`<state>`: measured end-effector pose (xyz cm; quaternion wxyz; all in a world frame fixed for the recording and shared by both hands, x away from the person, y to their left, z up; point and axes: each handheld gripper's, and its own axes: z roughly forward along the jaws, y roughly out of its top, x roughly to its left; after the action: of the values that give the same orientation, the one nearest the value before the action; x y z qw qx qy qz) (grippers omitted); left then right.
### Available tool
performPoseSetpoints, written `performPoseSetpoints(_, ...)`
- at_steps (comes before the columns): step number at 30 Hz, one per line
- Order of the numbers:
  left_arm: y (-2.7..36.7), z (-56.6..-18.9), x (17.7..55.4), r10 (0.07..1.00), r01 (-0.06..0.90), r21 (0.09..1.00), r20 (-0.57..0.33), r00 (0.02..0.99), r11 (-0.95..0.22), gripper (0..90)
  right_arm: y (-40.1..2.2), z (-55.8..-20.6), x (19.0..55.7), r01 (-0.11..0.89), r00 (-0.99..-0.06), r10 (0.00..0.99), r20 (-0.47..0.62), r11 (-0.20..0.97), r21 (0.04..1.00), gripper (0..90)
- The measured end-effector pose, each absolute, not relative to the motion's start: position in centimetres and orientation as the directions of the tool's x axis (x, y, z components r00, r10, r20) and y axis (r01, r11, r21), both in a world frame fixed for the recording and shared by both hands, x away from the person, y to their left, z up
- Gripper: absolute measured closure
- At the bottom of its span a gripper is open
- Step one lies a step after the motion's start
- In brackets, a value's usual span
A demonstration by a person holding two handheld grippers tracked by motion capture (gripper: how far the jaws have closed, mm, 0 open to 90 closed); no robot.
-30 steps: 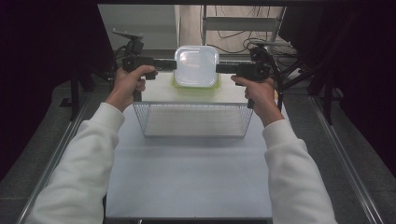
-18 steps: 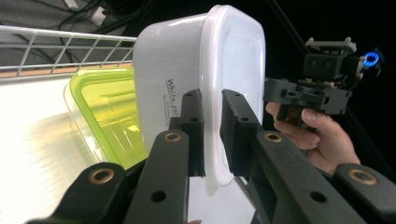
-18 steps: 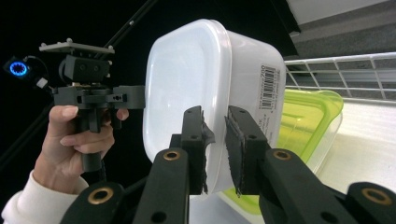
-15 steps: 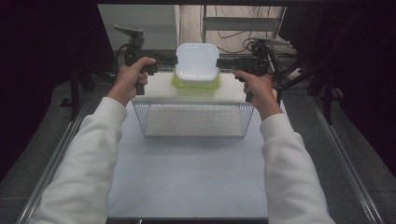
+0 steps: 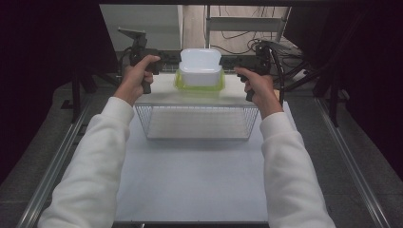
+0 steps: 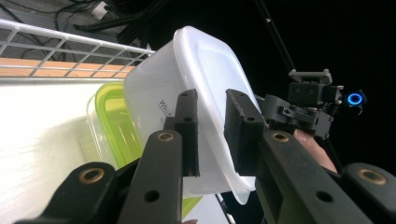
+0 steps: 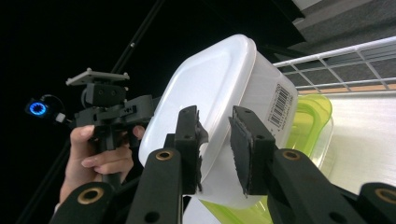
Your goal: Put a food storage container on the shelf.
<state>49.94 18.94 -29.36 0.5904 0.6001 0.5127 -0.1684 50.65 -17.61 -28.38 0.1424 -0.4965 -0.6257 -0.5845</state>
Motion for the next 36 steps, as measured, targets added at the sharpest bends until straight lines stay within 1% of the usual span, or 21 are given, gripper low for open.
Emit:
performPoseSetpoints(7,18.8,-29.3,49.9,0.431,0.803,0.552,-0.795,0.427,0.223,75.3,-17.5,-28.4,50.7,0.781,-0.467,0.461,0.755,-0.186,0.596,70.5)
performPoseSetpoints(8,18.8,-29.1,49.7,0.451,0.791,0.568,-0.781,0.432,0.225,74.9,-17.5,-28.4,50.6,0.778,-0.469,0.466,0.750,-0.183,0.601,68.7)
performPoseSetpoints(10,18.7,-28.8,49.4,0.481,0.769,0.596,-0.757,0.443,0.231,73.0,-17.4,-28.3,50.5,0.767,-0.478,0.475,0.738,-0.184,0.615,61.2)
performPoseSetpoints(11,18.7,-28.7,49.2,0.489,0.761,0.605,-0.750,0.445,0.236,69.3,-17.5,-28.1,50.4,0.755,-0.487,0.480,0.730,-0.190,0.628,58.1)
performPoseSetpoints(14,18.9,-27.9,48.3,0.530,0.720,0.659,-0.699,0.480,0.217,64.2,-17.9,-27.4,49.8,0.712,-0.523,0.510,0.683,-0.179,0.679,53.4)
performPoseSetpoints(17,19.1,-27.3,47.3,0.553,0.699,0.688,-0.665,0.501,0.194,55.5,-18.3,-26.7,48.8,0.668,-0.573,0.553,0.605,-0.114,0.736,48.1)
performPoseSetpoints(18,19.1,-27.1,46.9,0.582,0.691,0.704,-0.636,0.507,0.167,52.3,-18.4,-26.6,48.6,0.656,-0.584,0.561,0.586,-0.099,0.748,46.5)
performPoseSetpoints(19,19.0,-26.8,46.2,0.620,0.673,0.728,-0.589,0.519,0.128,49.1,-18.6,-26.3,48.1,0.641,-0.598,0.572,0.561,-0.079,0.764,44.0)
performPoseSetpoints(20,19.0,-26.6,45.7,0.630,0.664,0.739,-0.569,0.529,0.110,46.7,-18.7,-26.0,47.5,0.628,-0.611,0.582,0.536,-0.056,0.776,41.3)
performPoseSetpoints(23,19.2,-26.2,43.9,0.623,0.634,0.769,-0.536,0.570,0.083,43.1,-19.0,-25.5,46.3,0.593,-0.646,0.599,0.473,0.003,0.806,38.0)
performPoseSetpoints(24,19.4,-26.1,42.9,0.624,0.611,0.789,-0.508,0.594,0.062,42.2,-19.1,-25.5,45.9,0.584,-0.656,0.603,0.454,0.024,0.811,37.2)
performPoseSetpoints(25,19.4,-26.2,42.4,0.626,0.603,0.796,-0.499,0.599,0.057,41.5,-19.1,-25.5,45.2,0.569,-0.670,0.610,0.424,0.055,0.820,36.5)
performPoseSetpoints(29,19.9,-26.9,40.4,0.635,0.588,0.809,-0.462,0.619,0.015,39.6,-19.2,-25.8,43.6,0.553,-0.693,0.622,0.363,0.137,0.822,35.1)
performPoseSetpoints(36,20.2,-28.8,36.8,0.636,0.564,0.824,-0.406,0.656,-0.056,38.1,-19.9,-27.3,41.0,0.523,-0.728,0.618,0.296,0.222,0.823,33.9)
